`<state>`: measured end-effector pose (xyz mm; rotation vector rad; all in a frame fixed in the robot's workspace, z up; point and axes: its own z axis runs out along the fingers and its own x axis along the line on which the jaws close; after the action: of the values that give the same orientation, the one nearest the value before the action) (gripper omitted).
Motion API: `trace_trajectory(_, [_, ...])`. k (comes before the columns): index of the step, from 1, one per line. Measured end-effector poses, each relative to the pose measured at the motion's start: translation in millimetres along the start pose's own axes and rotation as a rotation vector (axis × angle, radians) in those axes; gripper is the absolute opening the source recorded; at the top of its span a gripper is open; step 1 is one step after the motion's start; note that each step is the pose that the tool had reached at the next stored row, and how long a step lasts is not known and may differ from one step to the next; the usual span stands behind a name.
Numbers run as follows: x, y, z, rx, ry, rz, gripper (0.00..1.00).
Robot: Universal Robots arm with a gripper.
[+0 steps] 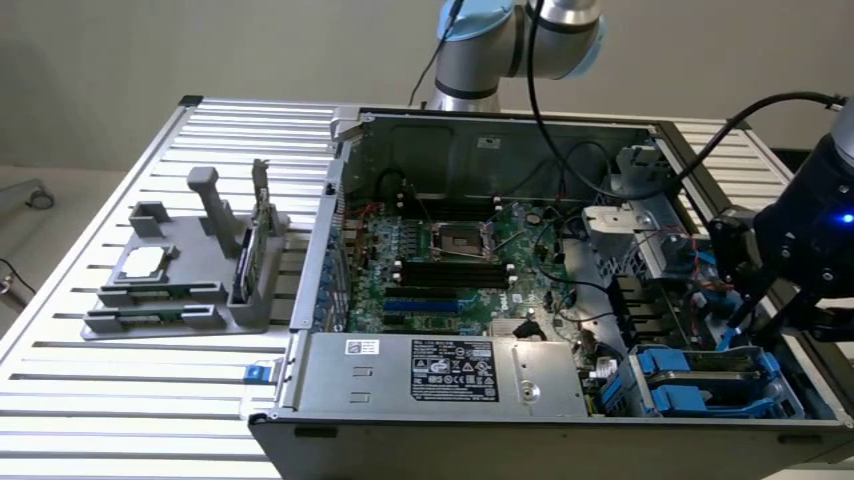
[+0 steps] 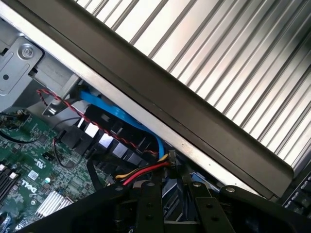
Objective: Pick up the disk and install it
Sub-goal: 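Insert the first disk wire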
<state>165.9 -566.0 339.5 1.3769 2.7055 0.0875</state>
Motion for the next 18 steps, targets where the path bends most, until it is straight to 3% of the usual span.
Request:
trace_trajectory(7, [-3.0, -3.5, 8.5, 0.0001, -0.0003, 0.000, 0.27])
trace_trajectory(12, [-3.0, -3.6, 8.7, 0.0018, 0.0015, 0.000, 0.27])
trace_trajectory(18, [-3.4, -3.0, 3.1, 0.0091, 0.0067, 0.000, 0.27])
